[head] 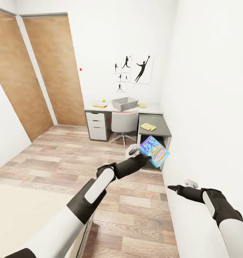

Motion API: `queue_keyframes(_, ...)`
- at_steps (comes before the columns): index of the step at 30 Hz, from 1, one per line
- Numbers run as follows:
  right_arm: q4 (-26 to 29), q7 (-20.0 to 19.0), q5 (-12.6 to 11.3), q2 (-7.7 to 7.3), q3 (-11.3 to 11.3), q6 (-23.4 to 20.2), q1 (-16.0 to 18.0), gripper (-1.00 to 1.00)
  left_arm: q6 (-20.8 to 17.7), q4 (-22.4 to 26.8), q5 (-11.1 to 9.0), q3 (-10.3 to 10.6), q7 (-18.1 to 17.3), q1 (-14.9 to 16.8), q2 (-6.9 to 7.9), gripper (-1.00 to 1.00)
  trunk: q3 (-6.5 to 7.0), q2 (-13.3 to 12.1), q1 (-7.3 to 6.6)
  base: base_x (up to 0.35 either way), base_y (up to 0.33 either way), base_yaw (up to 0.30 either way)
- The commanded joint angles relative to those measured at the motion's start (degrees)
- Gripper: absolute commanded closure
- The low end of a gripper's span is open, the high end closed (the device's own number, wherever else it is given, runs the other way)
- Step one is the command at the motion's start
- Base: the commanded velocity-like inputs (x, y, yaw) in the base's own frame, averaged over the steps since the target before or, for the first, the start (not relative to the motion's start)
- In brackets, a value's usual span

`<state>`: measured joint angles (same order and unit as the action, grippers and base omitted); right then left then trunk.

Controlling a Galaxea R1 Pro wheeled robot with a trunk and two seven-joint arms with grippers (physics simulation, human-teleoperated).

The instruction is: Put all the toys in the child's room - the three board games (two on the bed and one on the table), the two jigsaw puzzles on the table, and the tennis ball on the table - inside the toy box on the table in the child's room.

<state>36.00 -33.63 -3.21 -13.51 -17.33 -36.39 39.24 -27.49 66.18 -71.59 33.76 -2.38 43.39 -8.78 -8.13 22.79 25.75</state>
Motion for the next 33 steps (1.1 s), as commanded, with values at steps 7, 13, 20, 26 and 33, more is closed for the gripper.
queue_keyframes(7,0.0,0.0,-0.3,0.13,-0.2,-0.4,0.0,-1.00,-0.2,0.0,-0.3,-0.1,-0.1,0.0,-0.01,1.00,0.26,0.1,0.04,0.003,0.000,-0.246)
queue_keyframes(13,0.1,0.0,-0.3,0.14,-0.2,-0.4,0.0,-1.00,-0.2,0.0,-0.3,-0.1,-0.1,0.0,-0.01,1.00,0.58,0.1,0.04,0.001,0.000,-0.244)
queue_keyframes(20,0.1,0.0,-0.3,0.18,-0.2,-0.4,-0.2,-1.00,-0.2,0.0,-0.3,-0.1,-0.1,0.0,0.08,1.00,0.79,0.1,0.04,0.000,0.000,-0.128)
queue_keyframes(26,0.1,0.0,-0.2,1.26,0.0,-0.3,-0.8,-1.00,-0.2,0.0,-0.3,-0.1,-0.1,0.0,0.20,1.00,0.83,0.1,0.04,0.000,0.000,-0.034)
queue_keyframes(33,0.2,0.0,0.2,1.96,0.3,-0.3,-1.1,-1.00,-0.2,0.0,-0.3,-0.2,-0.1,0.0,0.24,1.00,0.84,0.1,0.04,0.000,0.000,-0.007)
